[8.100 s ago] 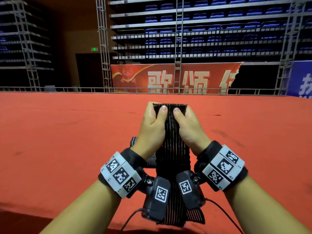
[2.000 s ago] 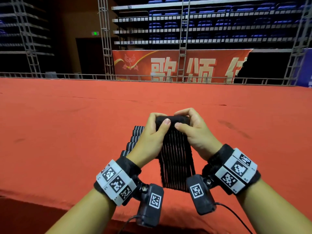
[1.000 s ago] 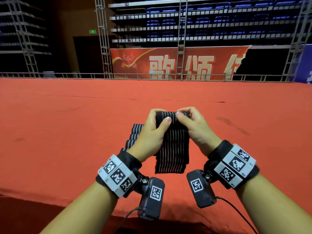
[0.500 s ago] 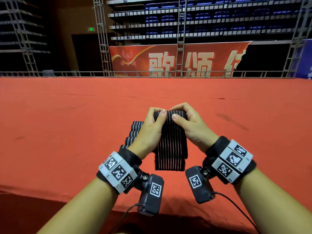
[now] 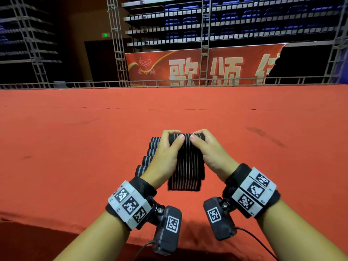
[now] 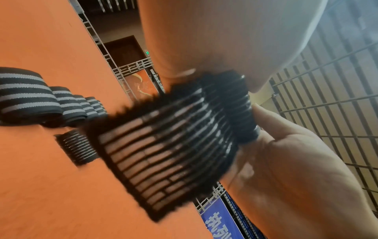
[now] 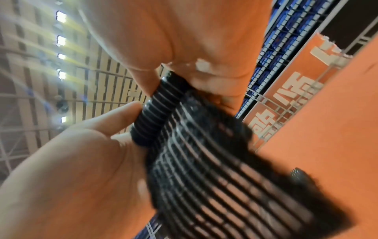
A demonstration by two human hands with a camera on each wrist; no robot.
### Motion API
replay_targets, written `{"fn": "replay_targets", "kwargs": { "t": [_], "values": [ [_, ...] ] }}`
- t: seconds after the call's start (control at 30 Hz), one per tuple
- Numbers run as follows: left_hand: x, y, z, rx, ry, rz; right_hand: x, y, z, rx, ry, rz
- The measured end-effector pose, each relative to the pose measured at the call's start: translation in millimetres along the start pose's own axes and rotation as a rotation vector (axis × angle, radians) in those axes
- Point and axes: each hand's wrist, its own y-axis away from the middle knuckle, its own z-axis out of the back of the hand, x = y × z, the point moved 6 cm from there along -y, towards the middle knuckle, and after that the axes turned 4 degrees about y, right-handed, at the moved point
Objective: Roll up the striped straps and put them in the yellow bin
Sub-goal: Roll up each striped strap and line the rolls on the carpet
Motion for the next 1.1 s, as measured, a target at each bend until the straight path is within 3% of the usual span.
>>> {"fn": "replay_targets", "kwargs": {
  "t": [0.27,0.37,0.53,0.67,0.83,0.93,1.1],
  "values": [
    [10.6,6.5,-2.4,0.055,-0.036,-0.010,-20.2,3.0,2.7,0.031,-0.041,-0.122],
    [18.1,8.0,-5.0,0.063,-0.011,0.055,-21.5,1.1,4.8,0.014,-0.054,-0.086],
    [8.4,6.3,-2.8,0.123,-0.056,-0.033,-21.9,3.0,4.2,-0.001,-0.111,-0.099],
    [12.9,8.0,-1.6,0.069,0.017,0.013,-14.5,4.2,3.9,-0.006,-0.048,-0.019],
    [10.0,9.9,1.1,0.092,0.008,-0.021,-15.9,7.3,0.3,-0.020,-0.005,-0.079],
    [9.1,12.9,4.5,0.075,0.024,0.033,-9.8,9.3,-2.9,-0.019,0.001,-0.050],
    [2.3,16.0,14.8,0.075,0.062,0.024,-7.7,18.2,-14.5,0.004,0.049,-0.176]
  ]
}}
